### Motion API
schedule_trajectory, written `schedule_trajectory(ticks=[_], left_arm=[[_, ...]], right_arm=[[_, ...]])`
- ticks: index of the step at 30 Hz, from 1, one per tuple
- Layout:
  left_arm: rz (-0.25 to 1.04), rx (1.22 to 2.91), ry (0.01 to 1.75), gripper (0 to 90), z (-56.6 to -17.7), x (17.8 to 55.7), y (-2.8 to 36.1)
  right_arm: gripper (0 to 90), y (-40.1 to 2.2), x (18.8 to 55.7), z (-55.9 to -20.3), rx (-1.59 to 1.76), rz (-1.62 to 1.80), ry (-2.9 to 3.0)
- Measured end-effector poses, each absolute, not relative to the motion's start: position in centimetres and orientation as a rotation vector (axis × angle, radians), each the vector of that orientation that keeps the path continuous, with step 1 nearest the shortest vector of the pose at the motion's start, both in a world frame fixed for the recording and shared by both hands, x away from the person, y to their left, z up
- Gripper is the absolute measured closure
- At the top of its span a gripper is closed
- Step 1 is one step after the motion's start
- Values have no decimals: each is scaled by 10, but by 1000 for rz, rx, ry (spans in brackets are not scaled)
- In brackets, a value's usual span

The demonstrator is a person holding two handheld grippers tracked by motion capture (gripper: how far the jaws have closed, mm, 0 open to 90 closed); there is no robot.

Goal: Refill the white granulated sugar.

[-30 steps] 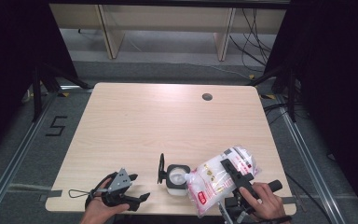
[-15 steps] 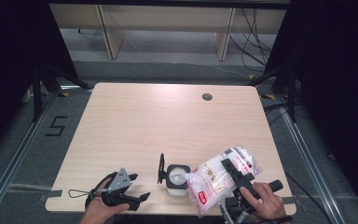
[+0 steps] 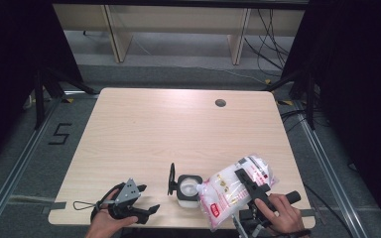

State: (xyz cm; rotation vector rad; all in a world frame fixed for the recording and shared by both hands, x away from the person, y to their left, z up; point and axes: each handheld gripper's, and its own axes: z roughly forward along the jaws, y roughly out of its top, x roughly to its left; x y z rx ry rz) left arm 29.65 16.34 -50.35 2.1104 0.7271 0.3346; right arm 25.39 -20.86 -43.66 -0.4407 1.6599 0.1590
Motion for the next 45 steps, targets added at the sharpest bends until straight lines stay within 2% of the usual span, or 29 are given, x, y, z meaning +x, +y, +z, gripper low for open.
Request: schedule_trajectory(ticks=[9, 31, 32, 45], left_arm=[[318, 2059, 745, 193, -505, 296, 161], [335, 2101, 728, 194, -504, 297, 163], [331, 2062, 744, 194, -504, 296, 161], [312, 2049, 771, 194, -505, 294, 161]], right_arm=[[529, -210, 253, -440, -400, 160, 1683], [529, -208, 253, -439, -442, 129, 1668], [530, -208, 251, -442, -409, 139, 1677], [530, -208, 254, -439, -447, 161, 1657]])
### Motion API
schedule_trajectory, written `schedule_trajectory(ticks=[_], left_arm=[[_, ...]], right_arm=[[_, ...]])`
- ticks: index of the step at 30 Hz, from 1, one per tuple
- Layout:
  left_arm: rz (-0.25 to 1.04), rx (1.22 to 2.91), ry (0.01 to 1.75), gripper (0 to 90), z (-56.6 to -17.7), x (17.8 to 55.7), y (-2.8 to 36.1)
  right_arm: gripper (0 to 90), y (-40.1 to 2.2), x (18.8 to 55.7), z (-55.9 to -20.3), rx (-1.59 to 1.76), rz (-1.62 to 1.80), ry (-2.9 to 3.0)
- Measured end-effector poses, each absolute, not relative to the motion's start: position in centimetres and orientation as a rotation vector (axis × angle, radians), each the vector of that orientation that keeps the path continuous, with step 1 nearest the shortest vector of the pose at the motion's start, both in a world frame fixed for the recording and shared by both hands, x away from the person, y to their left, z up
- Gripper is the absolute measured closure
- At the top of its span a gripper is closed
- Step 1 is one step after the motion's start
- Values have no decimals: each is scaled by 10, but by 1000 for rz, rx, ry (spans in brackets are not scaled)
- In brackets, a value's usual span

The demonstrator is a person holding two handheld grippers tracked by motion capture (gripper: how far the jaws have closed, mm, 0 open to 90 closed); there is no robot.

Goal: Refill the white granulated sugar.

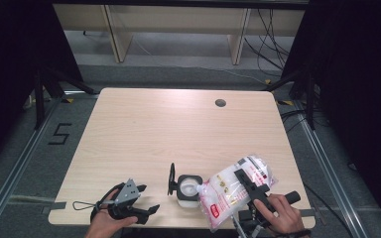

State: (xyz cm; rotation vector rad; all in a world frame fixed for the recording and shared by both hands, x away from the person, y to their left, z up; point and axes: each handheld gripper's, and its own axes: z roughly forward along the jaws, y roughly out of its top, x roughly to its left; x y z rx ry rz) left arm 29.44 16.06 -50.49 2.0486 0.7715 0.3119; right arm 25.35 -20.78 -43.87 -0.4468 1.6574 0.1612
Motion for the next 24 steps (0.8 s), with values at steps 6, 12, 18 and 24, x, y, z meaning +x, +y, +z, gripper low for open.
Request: schedule_trajectory(ticks=[6, 12, 18, 24], left_arm=[[307, 2050, 772, 194, -505, 294, 161], [318, 2055, 767, 194, -505, 295, 161], [310, 2046, 775, 194, -505, 294, 160], [326, 2063, 742, 194, -505, 296, 162]], right_arm=[[530, -208, 254, -439, -447, 162, 1651], [530, -208, 253, -441, -432, 166, 1660], [531, -207, 252, -439, -423, 156, 1669], [533, -208, 253, -436, -431, 157, 1658]])
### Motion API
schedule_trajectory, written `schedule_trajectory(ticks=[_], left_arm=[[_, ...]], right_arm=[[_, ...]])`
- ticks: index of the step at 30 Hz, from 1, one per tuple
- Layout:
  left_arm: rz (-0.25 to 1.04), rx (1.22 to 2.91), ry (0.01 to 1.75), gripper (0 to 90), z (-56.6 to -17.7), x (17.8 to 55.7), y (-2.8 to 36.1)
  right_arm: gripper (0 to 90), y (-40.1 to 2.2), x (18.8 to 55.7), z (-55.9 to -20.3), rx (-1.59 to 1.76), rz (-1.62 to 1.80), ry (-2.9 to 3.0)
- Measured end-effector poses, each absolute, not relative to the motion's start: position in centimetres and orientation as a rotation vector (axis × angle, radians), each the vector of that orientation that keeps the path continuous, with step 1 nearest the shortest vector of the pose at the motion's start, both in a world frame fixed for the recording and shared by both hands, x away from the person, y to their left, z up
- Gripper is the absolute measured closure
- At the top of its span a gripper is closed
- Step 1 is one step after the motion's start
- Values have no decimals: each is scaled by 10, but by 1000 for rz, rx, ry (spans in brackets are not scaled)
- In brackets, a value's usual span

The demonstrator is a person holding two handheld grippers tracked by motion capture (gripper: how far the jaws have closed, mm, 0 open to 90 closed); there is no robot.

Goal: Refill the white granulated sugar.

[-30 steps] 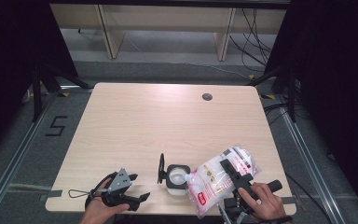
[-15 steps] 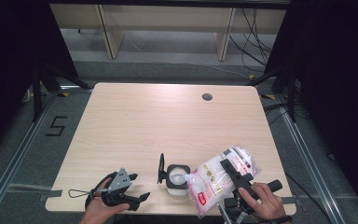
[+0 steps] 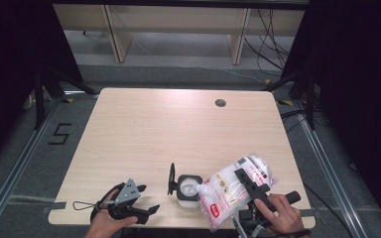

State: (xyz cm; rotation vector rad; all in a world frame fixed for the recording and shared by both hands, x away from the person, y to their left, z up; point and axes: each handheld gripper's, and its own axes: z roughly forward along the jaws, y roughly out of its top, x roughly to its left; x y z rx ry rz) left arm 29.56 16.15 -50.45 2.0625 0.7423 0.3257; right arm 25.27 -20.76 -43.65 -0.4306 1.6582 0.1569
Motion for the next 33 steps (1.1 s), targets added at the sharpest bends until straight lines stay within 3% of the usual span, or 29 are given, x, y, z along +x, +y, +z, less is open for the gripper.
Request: schedule_trajectory(ticks=[33], left_arm=[[311, 2065, 768, 194, -505, 295, 161]], right_arm=[[541, -211, 253, -437, -376, 190, 1693]])
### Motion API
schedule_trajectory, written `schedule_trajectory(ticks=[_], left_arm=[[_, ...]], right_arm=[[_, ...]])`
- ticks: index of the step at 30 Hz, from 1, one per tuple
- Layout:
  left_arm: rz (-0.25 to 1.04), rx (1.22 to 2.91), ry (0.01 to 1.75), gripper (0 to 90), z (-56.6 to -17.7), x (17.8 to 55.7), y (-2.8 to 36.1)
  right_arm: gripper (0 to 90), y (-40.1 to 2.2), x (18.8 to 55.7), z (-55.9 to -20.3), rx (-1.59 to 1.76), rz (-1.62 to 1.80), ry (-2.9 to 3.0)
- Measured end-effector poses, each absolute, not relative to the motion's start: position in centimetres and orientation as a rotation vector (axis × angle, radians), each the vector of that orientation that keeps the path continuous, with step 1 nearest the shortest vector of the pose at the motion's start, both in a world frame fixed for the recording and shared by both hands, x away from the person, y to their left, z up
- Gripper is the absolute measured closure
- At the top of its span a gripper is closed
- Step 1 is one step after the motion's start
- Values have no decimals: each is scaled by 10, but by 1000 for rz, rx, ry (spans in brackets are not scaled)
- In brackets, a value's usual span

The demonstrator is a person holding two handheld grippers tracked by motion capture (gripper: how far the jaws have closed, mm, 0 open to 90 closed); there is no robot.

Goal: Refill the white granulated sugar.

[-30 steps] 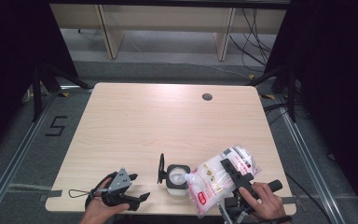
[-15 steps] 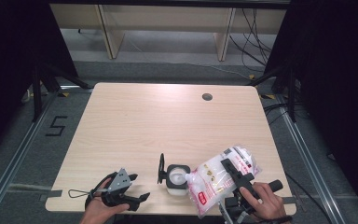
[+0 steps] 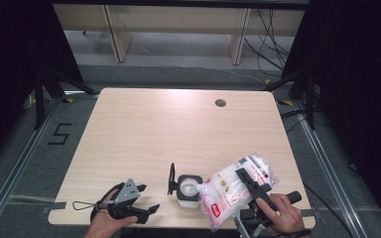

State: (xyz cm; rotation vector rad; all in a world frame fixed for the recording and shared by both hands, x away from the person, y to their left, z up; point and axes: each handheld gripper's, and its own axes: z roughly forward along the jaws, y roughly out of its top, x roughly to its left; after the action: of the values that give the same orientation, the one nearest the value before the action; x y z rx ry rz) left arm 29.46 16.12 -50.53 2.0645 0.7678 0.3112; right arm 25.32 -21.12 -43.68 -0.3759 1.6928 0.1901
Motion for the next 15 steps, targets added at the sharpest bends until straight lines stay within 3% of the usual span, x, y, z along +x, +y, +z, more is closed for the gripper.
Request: schedule_trajectory(ticks=[15], left_arm=[[326, 2080, 740, 194, -504, 296, 162]], right_arm=[[543, -211, 253, -436, -387, 173, 1687]])
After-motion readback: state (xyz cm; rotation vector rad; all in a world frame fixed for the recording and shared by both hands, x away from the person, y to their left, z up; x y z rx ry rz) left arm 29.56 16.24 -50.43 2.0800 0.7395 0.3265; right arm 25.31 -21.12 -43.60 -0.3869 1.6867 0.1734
